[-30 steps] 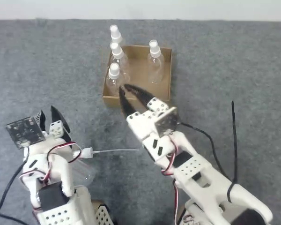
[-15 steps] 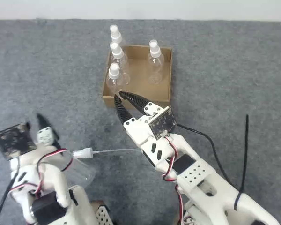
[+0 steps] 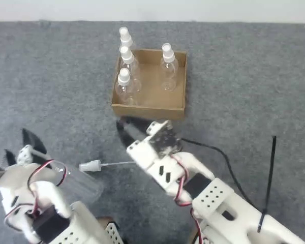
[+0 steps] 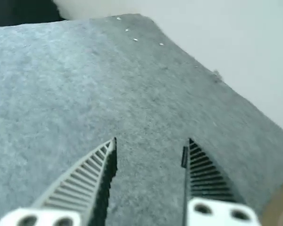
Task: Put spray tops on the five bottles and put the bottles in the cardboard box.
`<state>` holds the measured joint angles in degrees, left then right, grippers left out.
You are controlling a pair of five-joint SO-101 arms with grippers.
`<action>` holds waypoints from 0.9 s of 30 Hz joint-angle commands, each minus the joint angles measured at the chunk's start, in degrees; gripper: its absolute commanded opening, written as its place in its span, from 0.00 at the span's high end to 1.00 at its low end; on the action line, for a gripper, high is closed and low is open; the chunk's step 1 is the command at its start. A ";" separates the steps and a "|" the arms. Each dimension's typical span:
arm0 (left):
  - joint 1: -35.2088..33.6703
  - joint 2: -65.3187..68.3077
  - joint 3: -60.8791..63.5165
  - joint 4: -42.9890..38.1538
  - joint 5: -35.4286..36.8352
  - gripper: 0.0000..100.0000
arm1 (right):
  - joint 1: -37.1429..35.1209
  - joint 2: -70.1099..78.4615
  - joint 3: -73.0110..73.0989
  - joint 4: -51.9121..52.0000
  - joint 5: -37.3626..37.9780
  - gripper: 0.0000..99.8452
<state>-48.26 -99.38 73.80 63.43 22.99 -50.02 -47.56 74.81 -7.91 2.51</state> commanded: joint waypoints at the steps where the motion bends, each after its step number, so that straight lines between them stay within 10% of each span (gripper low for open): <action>1: -1.49 0.18 -0.66 -2.37 2.11 0.78 | -4.97 -2.15 -8.44 11.38 0.79 0.99; 17: -1.14 0.18 -2.07 -1.85 2.11 0.78 | -10.86 -2.15 -18.46 27.74 0.35 0.99; 27: -1.58 0.18 -16.22 15.74 1.93 0.78 | -10.95 -1.98 -19.96 28.44 0.35 0.99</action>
<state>-49.76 -99.47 62.64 75.03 24.40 -60.31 -47.56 60.48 19.87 2.51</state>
